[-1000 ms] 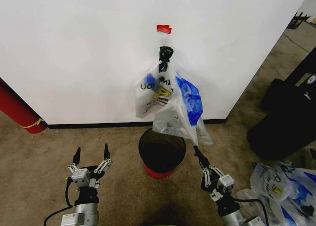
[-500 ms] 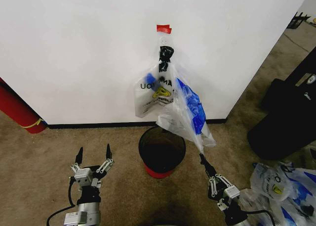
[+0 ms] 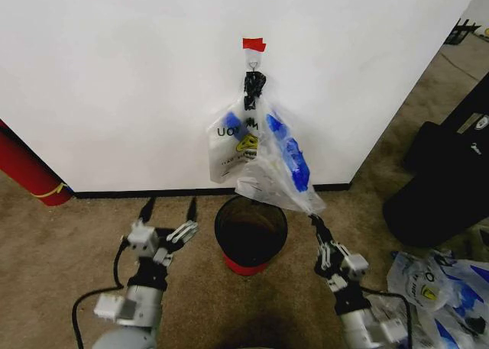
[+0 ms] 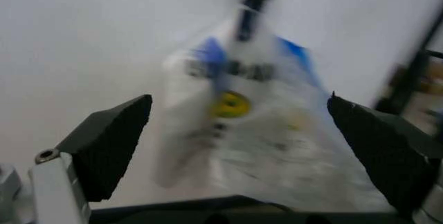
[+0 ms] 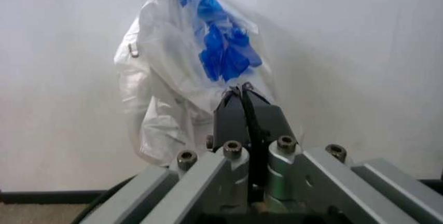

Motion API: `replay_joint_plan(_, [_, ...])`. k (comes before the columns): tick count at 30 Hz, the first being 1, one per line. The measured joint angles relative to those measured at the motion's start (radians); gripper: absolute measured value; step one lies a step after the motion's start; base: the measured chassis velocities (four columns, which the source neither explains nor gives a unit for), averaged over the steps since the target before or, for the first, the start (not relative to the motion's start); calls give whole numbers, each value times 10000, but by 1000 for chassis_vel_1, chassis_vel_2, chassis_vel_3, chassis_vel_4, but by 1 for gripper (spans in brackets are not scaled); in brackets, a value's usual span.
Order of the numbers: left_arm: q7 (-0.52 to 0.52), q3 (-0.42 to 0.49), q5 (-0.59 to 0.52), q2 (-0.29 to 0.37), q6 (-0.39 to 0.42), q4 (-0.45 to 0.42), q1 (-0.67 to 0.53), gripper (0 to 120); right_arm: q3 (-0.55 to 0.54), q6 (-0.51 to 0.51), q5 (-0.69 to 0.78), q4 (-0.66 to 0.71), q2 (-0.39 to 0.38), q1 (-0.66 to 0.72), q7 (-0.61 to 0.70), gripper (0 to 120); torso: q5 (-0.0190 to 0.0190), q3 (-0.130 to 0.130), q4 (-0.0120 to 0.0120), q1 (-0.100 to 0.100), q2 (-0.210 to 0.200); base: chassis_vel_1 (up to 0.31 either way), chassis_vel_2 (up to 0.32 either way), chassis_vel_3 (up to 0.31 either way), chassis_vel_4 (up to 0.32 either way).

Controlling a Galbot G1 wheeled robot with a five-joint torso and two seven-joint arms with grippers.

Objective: Pick up the garbage bag from the wall and place it over the trash bin.

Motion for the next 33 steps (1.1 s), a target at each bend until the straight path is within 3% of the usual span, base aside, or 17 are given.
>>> replay_joint_plan(5, [-106,581,-1318,976,1117,-636,-1058,100,-173,-312,-237,-163,102,467,266,0,1,1,-3,0,0,0,0,0,0])
replay_joint_plan(8, [-460,1449,-3176,1661,2284,-824,-2672,100,-241,-569,-483,-401,173,973,505,0,-3,1,4,0,-1,0,0,0,0])
replay_joint_plan(9, [-460,1449,-3176,1661,2284,-824,-2672,100,-241,-569,-483,-401,173,973,505,0,-3,1,4,0,-1,0,0,0,0])
replay_joint_plan(11, [-725,2088,-4259,1834,2807,-830,-4019,100,-218,-636,-642,-533,205,1181,587,0,-1,1,4,0,0,0,0,0,0])
replay_joint_plan(13, [-1101,3033,-5578,1844,3319,-613,-6150,100,-210,-691,-846,-684,280,1370,662,0,8,0,-3,0,0,0,0,0,0])
replay_joint_plan(16, [-1549,4577,-6644,1283,3652,563,-8719,99,-111,-688,-1132,-793,425,1428,681,0,-1,2,-2,1,-1,0,0,0,0])
replay_joint_plan(17, [-1549,4577,-6644,1283,3652,563,-8719,99,-111,-688,-1132,-793,425,1428,681,0,-1,2,-2,1,-1,0,0,0,0])
replay_joint_plan(22, [-2274,6259,-7611,-166,4093,2284,-11085,98,52,-654,-1266,-840,550,1364,665,0,3,1,-3,1,-1,0,0,0,0])
replay_joint_plan(28, [-2348,7098,-6749,-913,4177,3654,-12028,96,291,-590,-1220,-837,451,1208,608,0,5,1,1,1,0,0,0,0,0])
replay_joint_plan(33, [-2479,7362,-6395,-1251,4387,4209,-12266,95,445,-555,-1097,-837,358,1168,592,0,4,0,2,1,0,0,0,0,0])
